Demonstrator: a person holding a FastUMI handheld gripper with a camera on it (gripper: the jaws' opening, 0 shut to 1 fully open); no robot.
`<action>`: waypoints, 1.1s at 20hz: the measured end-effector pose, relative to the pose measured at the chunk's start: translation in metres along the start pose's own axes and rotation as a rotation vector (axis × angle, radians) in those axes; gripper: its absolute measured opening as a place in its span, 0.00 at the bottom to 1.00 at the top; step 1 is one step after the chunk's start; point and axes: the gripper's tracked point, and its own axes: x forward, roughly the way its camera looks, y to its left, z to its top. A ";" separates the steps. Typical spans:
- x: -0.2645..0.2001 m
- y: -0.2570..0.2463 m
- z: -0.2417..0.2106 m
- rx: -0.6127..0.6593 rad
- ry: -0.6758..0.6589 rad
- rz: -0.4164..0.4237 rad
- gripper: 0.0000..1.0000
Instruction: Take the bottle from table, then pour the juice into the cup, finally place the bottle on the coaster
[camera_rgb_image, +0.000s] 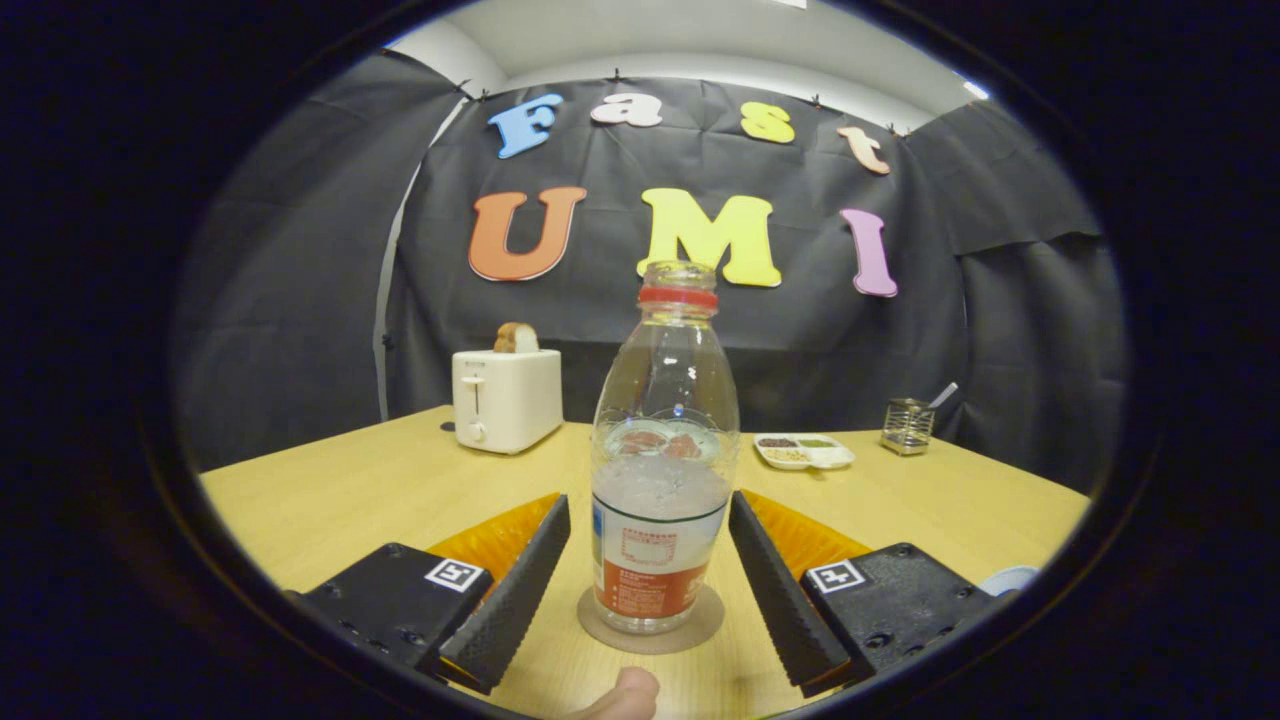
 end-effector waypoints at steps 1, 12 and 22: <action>-0.007 0.000 0.005 -0.008 -0.004 -0.004 1.00; -0.096 -0.010 0.095 -0.030 -0.068 0.015 1.00; -0.183 -0.077 0.174 -0.049 -0.140 -0.040 1.00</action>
